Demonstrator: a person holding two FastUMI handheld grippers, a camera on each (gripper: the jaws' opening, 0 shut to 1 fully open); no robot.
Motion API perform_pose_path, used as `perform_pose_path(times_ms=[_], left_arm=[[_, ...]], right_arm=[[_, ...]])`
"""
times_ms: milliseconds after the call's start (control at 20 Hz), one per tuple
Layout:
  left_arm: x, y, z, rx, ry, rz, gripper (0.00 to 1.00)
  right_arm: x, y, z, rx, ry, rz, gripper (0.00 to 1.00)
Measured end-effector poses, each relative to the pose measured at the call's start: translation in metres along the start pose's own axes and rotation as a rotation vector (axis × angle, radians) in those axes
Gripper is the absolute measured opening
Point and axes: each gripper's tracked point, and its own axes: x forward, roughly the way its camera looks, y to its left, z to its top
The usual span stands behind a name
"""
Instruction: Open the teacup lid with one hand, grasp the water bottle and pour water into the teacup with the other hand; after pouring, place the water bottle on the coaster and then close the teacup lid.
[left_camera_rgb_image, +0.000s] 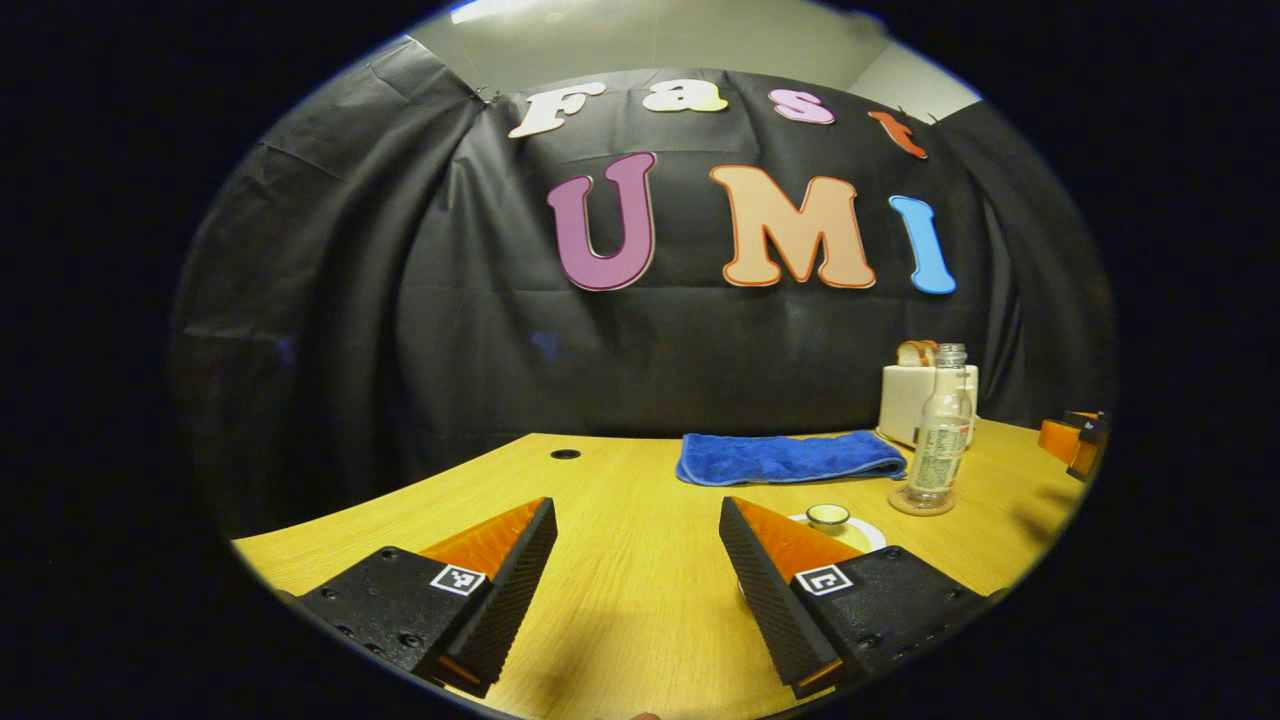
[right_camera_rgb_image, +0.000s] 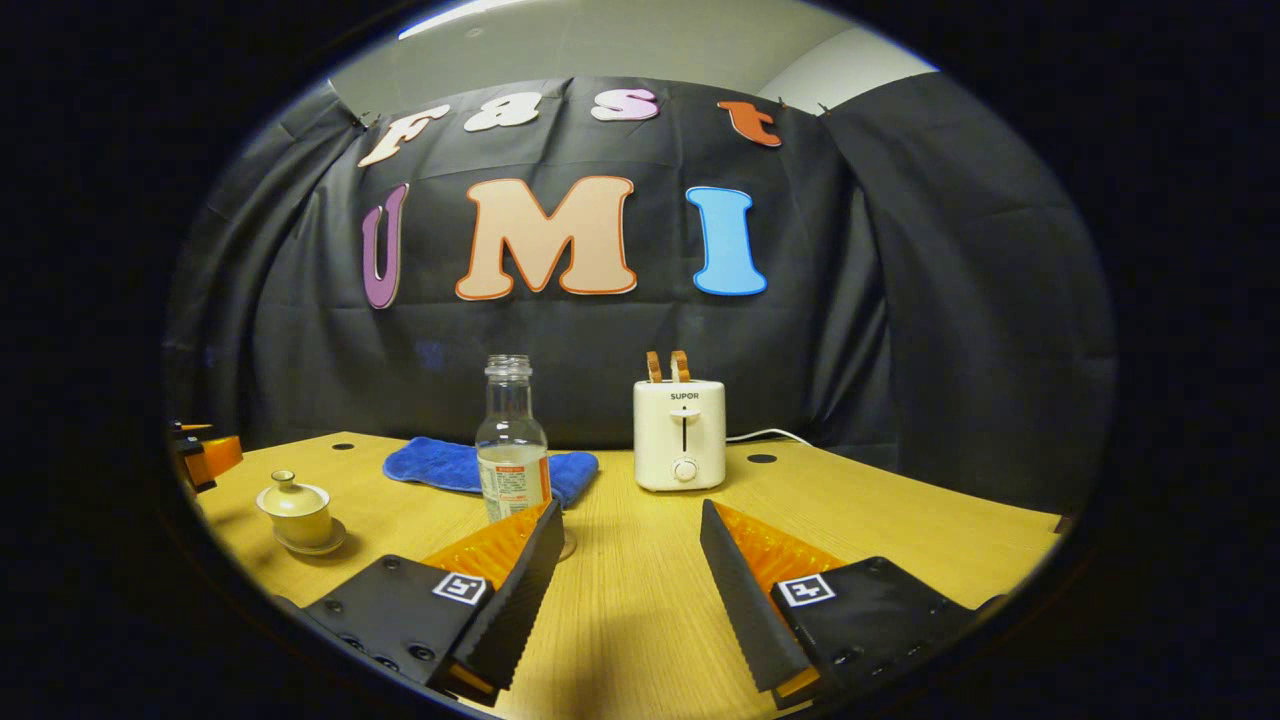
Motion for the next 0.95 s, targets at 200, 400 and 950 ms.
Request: perform_pose_path(times_ms=[200, 400, 950], left_arm=[[-0.003, 0.001, 0.000, -0.002, 0.001, 0.018, 0.95], [-0.003, 0.000, 0.000, -0.004, 0.002, 0.014, 0.95], [-0.004, -0.007, 0.000, -0.004, 0.001, -0.015, 0.95]], right_arm=[[0.000, -0.001, 0.000, 0.000, 0.000, -0.005, 0.94], [0.000, -0.001, 0.000, -0.001, -0.001, -0.005, 0.89], [0.000, 0.000, 0.001, -0.001, -0.001, 0.001, 0.84]])
